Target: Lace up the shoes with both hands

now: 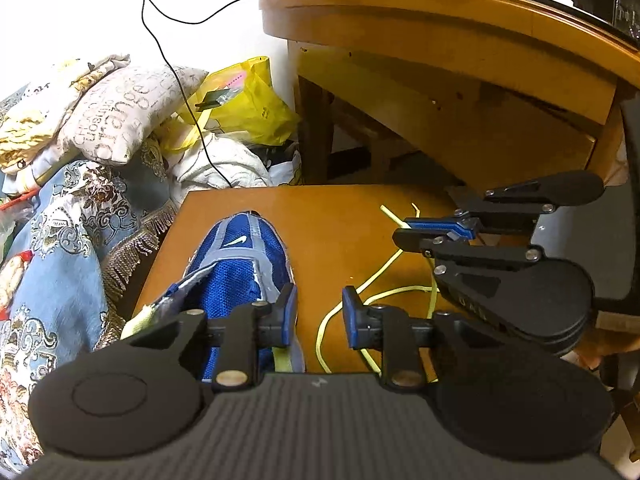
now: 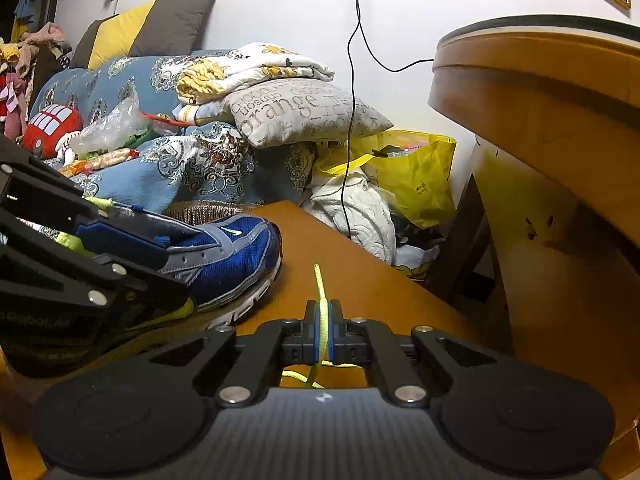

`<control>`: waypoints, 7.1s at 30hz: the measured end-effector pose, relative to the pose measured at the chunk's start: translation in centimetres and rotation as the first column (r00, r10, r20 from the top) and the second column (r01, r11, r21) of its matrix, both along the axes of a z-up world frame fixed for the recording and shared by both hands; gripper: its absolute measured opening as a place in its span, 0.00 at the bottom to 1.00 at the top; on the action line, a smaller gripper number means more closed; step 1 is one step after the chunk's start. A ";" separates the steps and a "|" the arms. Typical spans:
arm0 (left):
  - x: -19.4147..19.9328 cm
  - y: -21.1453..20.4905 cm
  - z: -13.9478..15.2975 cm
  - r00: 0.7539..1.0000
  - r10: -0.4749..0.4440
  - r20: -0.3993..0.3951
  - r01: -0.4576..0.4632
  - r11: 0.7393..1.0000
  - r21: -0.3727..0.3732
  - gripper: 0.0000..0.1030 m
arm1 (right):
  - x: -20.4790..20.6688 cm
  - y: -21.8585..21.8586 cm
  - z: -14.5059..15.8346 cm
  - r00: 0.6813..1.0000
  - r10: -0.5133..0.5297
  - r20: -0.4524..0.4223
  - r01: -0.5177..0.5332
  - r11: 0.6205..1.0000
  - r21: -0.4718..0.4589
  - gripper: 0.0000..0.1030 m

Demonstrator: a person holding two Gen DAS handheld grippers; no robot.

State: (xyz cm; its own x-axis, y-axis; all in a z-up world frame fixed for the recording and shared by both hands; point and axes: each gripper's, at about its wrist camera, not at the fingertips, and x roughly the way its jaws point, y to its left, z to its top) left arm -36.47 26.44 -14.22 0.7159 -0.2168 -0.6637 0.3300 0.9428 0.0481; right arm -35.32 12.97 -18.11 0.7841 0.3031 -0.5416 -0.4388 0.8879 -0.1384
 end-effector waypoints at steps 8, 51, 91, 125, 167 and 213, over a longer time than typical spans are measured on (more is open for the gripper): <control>0.8 -0.2 -0.6 1.000 0.003 -0.016 -0.003 1.000 -0.009 0.25 | 0.2 -0.1 -0.3 1.000 -0.002 -0.005 0.002 1.000 0.007 0.03; 1.6 6.7 0.6 0.991 0.029 -0.128 -0.068 0.948 -0.312 0.46 | -1.2 0.7 -0.4 0.990 0.093 0.103 -0.094 0.996 0.004 0.03; -3.5 7.5 -4.9 0.986 0.028 0.166 0.042 0.915 -0.402 0.16 | -1.7 8.1 -9.1 0.625 0.748 0.225 0.014 0.278 -0.961 0.03; -4.6 8.2 -5.2 0.982 0.015 0.189 0.069 0.900 -0.430 0.16 | 2.7 8.7 -3.8 0.483 0.876 0.002 0.098 -0.051 -0.994 0.03; -4.4 8.0 -5.0 0.987 -0.002 0.162 0.072 0.902 -0.426 0.16 | 9.5 13.8 14.9 0.537 0.843 -0.021 -0.070 0.020 -0.997 0.24; -4.1 11.6 -1.3 0.977 -0.113 0.183 0.171 0.923 -0.344 0.20 | 12.3 16.2 32.2 0.848 0.492 0.195 -0.219 0.661 -0.717 0.29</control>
